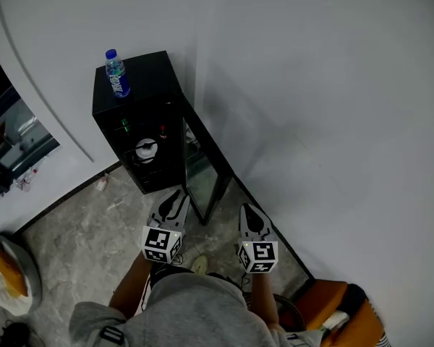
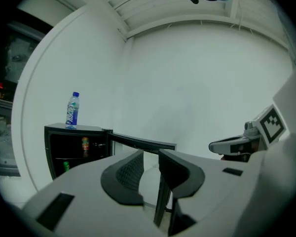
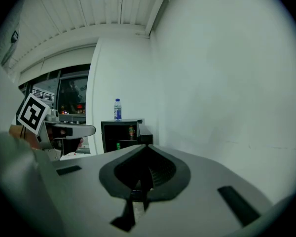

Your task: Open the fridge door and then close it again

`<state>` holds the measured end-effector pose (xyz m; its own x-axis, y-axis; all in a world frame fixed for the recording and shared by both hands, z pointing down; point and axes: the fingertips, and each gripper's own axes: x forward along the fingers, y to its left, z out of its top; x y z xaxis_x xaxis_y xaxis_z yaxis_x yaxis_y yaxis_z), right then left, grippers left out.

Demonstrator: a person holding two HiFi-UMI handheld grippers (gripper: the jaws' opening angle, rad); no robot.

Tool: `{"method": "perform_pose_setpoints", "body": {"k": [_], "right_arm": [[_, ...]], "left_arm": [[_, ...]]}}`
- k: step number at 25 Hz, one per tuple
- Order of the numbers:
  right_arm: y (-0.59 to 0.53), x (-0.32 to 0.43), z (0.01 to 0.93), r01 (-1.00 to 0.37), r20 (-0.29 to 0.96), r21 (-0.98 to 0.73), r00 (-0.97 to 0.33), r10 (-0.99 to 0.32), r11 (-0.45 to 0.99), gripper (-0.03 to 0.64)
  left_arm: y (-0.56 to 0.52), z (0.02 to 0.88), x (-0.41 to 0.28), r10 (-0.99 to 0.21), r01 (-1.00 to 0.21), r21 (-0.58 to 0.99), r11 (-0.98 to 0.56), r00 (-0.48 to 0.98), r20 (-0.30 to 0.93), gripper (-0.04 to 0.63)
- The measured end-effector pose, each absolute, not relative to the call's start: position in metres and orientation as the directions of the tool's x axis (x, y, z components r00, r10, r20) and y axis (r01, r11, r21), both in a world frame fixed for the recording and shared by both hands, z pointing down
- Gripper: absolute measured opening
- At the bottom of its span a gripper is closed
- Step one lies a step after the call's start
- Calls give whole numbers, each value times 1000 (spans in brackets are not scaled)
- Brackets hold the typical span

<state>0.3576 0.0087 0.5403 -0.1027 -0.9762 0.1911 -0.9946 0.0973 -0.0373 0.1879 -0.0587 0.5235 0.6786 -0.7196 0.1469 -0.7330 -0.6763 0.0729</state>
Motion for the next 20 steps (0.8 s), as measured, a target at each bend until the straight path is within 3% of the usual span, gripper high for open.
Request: {"method": "perform_pose_setpoints", "body": {"k": [10, 20], "right_arm": [[-2, 324, 539, -982, 182, -29, -189, -965, 187, 25], [-7, 320, 539, -979, 183, -32, -206, -961, 204, 25]], "left_arm": [[-38, 533, 142, -792, -810, 62, -584, 585, 174, 51], [-42, 529, 133, -817, -832, 75, -550, 555, 157, 43]]}}
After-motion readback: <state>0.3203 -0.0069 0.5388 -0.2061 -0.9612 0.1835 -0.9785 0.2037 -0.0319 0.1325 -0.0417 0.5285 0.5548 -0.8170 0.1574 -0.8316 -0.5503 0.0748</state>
